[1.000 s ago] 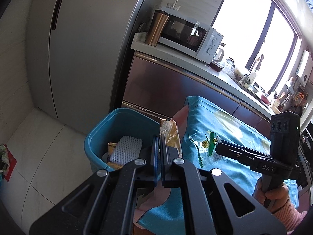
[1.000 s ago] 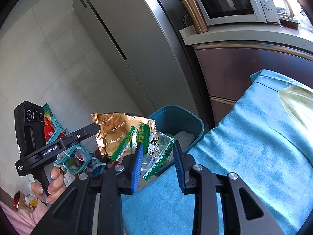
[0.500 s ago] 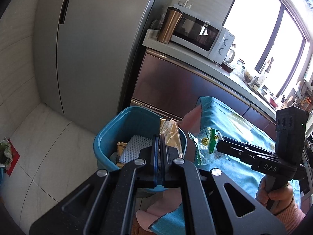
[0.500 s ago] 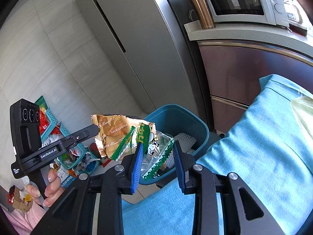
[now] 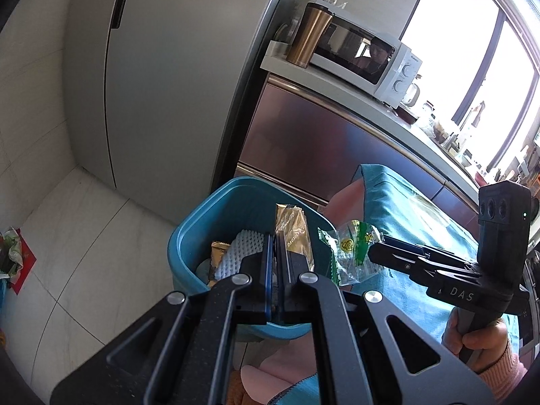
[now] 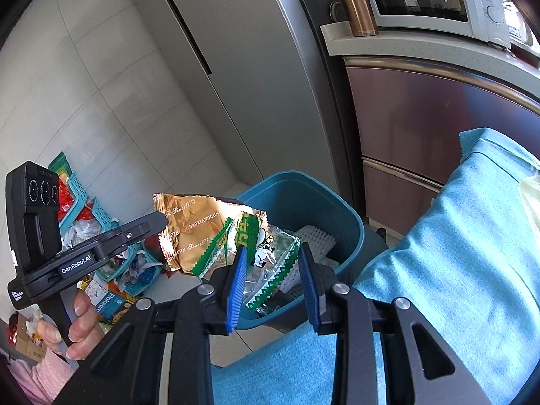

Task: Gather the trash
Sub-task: 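Carry the gold and clear wrappers with both tools over the teal bin, then open both tools over the teal bin to drop both wrappers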

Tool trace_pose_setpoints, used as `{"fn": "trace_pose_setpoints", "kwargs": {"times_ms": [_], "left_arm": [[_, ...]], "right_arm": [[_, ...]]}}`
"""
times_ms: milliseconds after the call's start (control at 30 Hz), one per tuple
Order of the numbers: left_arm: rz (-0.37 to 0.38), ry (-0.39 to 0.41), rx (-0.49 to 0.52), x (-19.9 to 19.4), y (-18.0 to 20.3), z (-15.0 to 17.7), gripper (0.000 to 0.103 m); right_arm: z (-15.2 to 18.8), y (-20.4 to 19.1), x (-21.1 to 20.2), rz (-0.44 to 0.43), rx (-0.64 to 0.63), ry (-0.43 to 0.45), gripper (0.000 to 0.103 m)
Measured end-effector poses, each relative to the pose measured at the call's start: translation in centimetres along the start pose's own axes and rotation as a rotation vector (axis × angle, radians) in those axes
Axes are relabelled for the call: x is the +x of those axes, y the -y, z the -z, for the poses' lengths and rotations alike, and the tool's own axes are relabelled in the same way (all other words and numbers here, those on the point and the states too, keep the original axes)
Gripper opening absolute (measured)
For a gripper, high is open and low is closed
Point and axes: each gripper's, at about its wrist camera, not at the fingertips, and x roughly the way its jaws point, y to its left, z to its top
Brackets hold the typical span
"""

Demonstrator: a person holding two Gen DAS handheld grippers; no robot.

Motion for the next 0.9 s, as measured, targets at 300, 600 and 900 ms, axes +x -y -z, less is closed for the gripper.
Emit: {"fn": "trace_pose_setpoints", "kwargs": {"times_ms": [300, 600, 900], "left_arm": [[-0.027, -0.017, -0.008, 1.2, -0.5, 0.2, 0.002], [-0.051, -0.043, -0.028, 3.0, -1.3, 0.4, 0.003], [-0.096, -0.076, -0.033, 5.6, -1.4, 0.5, 0.003]], "right_arm": [[-0.8, -0.6, 2.0, 0.024, -0.023, -0.040, 0.030], [-1.7, -1.8, 4.1, 0.074, -0.061, -0.084, 0.030], [-2.0, -2.3, 6.7, 0.104, -0.086, -0.141, 0.033]]}}
